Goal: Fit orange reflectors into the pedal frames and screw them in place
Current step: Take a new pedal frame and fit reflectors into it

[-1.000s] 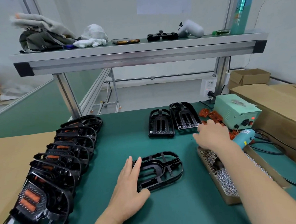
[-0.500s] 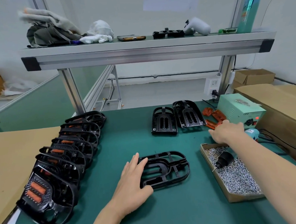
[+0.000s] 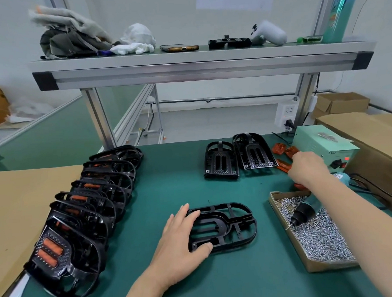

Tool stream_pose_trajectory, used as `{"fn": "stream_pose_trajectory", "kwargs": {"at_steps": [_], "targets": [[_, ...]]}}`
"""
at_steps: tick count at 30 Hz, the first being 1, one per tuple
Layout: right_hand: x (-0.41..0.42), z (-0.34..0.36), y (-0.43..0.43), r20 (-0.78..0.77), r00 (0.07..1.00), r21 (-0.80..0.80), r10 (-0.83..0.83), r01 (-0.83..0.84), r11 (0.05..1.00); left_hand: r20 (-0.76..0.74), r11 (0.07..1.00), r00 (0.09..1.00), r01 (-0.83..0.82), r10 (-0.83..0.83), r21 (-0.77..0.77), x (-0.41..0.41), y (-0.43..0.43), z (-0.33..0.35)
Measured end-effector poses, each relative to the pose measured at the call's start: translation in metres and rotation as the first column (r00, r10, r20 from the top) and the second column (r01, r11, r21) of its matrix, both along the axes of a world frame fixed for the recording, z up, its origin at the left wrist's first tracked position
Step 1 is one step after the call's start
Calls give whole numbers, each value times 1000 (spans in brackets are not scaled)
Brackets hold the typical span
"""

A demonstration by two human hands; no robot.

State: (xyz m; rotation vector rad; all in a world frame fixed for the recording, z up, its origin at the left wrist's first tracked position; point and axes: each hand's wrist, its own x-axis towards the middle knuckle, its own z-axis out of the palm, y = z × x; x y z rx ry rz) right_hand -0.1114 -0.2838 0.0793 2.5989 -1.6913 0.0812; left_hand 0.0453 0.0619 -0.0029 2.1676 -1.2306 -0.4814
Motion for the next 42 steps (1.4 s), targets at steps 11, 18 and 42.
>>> {"fn": "stream_pose_trajectory", "kwargs": {"at_steps": [11, 18, 42], "targets": [[11, 1, 39, 403, 915, 192, 36, -123, 974, 27, 998, 1000, 3, -2, -61, 0, 0, 2], [13, 4, 58, 447, 888, 126, 108, -182, 975, 27, 997, 1000, 6, -4, -76, 0, 0, 4], [34, -4, 170, 829, 465, 556, -311, -746, 366, -38, 794, 977, -192, 209, -577, -4, 3, 14]]}}
